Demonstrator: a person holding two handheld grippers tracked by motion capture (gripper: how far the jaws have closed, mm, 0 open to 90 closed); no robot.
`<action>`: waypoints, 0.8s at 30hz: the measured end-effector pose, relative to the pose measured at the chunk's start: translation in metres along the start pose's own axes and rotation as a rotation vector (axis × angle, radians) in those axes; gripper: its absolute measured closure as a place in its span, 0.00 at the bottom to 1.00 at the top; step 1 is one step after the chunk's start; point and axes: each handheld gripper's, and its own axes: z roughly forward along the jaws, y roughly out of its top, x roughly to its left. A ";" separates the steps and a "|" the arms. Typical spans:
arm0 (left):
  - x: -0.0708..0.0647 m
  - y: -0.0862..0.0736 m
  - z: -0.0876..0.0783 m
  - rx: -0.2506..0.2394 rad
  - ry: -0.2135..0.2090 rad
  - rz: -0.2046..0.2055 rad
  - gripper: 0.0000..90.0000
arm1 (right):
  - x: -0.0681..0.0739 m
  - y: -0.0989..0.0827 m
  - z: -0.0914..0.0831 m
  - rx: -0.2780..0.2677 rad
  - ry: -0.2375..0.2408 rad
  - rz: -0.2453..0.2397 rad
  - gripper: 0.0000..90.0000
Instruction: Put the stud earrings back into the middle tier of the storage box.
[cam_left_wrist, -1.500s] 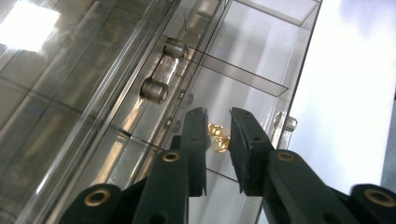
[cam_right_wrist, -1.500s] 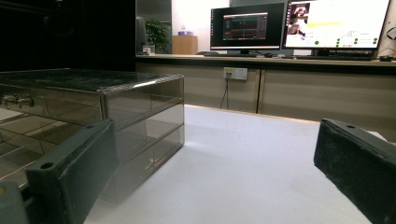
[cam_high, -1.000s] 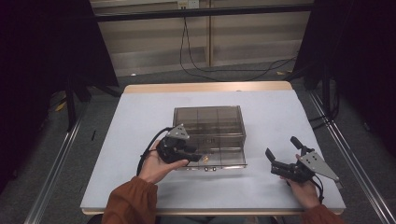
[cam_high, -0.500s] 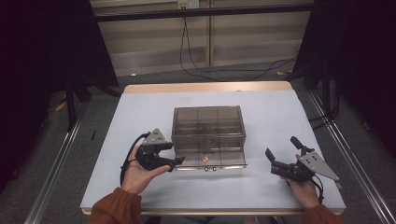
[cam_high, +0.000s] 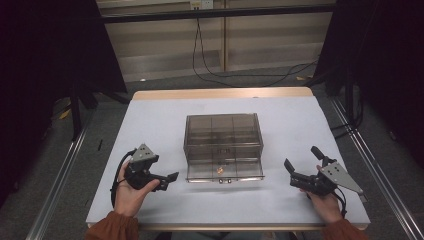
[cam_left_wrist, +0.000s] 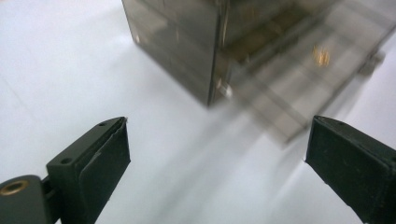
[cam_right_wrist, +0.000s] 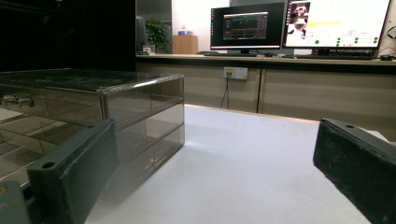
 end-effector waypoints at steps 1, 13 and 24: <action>0.000 -0.003 -0.001 0.002 -0.012 -0.010 0.06 | 0.000 0.000 0.000 -0.001 0.001 0.001 0.00; 0.005 -0.037 -0.010 -0.039 0.074 -0.084 0.07 | 0.000 0.000 0.000 -0.002 0.004 -0.008 0.00; 0.004 -0.045 0.014 -0.065 0.223 -0.109 0.11 | 0.000 0.000 0.000 -0.003 0.006 -0.005 0.00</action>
